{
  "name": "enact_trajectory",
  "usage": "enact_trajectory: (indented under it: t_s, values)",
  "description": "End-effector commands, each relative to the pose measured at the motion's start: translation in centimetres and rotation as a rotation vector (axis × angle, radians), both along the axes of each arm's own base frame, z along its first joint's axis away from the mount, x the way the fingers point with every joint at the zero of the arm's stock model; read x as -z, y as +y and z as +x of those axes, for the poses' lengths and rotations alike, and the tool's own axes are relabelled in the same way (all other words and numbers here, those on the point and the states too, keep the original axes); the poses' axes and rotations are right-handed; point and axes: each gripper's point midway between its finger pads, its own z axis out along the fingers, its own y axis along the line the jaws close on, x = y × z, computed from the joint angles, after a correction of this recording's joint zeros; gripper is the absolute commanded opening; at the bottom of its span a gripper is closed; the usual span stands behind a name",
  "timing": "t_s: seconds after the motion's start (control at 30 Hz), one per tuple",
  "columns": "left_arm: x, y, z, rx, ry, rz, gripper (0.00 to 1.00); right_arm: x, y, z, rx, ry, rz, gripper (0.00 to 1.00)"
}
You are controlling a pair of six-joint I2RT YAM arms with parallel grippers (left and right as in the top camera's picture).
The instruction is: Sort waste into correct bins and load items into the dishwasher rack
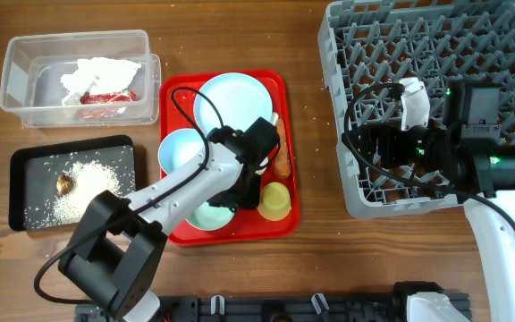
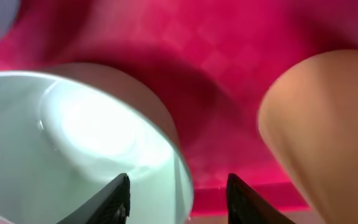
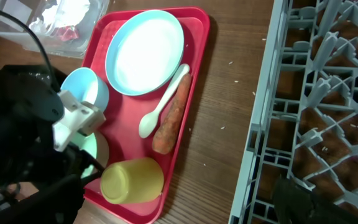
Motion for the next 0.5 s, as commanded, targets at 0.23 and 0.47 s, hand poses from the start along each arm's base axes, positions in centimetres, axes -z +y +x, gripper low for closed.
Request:
enact_trajectory:
  t_s: [0.23, 0.47]
  values:
    - [-5.5, -3.8, 4.8, 0.066, -0.181, -0.137, 0.71, -0.9, -0.1, 0.7, 0.007, -0.036, -0.003, 1.0]
    - [-9.4, -6.7, 4.8, 0.252, -0.22, -0.282, 0.95, -1.0, -0.1, 0.8, 0.01, -0.037, -0.001, 1.0]
